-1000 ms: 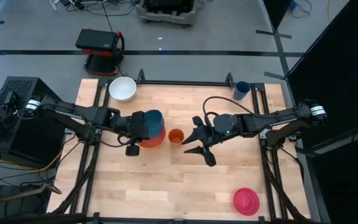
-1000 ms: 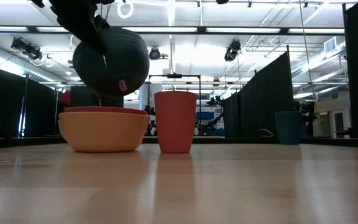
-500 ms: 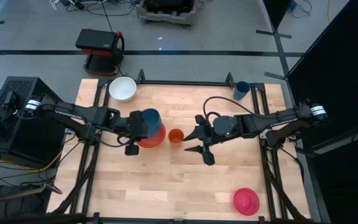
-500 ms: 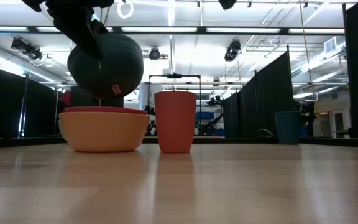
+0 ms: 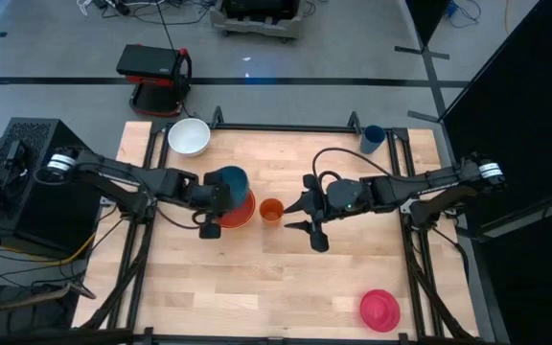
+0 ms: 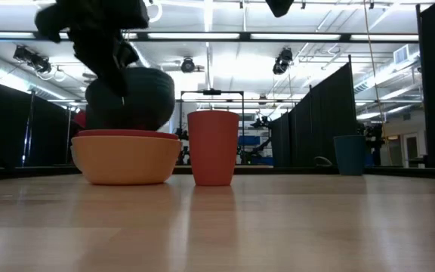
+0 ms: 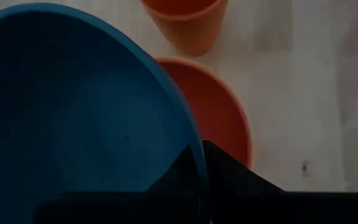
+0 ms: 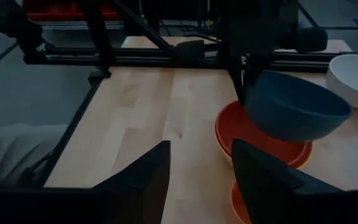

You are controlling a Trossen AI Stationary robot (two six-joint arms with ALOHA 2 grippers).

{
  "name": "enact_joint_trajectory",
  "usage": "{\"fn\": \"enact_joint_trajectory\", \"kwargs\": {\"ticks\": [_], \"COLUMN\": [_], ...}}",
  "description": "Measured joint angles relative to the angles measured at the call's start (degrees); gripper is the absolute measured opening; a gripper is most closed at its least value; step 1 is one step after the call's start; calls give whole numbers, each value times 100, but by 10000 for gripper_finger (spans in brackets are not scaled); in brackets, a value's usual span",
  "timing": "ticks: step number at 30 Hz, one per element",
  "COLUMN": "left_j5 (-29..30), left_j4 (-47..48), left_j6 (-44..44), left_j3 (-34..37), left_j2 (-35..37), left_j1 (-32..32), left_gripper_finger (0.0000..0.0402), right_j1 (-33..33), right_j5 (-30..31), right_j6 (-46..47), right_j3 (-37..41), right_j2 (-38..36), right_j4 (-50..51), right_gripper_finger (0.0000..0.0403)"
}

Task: Nest bowls inside each other
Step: Stack the blue bowl on top of the stacked bowls

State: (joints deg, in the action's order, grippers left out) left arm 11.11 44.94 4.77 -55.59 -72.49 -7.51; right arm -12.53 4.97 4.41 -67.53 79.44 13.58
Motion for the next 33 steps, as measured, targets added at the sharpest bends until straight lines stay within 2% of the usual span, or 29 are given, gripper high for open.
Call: {"fn": "enact_joint_trajectory", "kwargs": {"ticks": [4,22,28,33], "left_j5": [1,-45,-48,-57], "left_j4": [-13,-104,-150,-32], "left_j6": [-35,7,145,152], "left_j3": [0,0,-59,-379], "left_j2": [-326,-820,-809,-806], "left_j1": [72,92,92,68], "left_gripper_finger": [0,22,77,132], "right_j1": [0,0,0,0], "right_j5": [-1,-2,-4,-2], "right_j6": [4,132,132,132], "right_j3": [0,-2,-2,-4], "right_j2": [0,2,3,4], "right_j4": [20,140,142,177], "right_gripper_finger": [171,174,183,175]}}
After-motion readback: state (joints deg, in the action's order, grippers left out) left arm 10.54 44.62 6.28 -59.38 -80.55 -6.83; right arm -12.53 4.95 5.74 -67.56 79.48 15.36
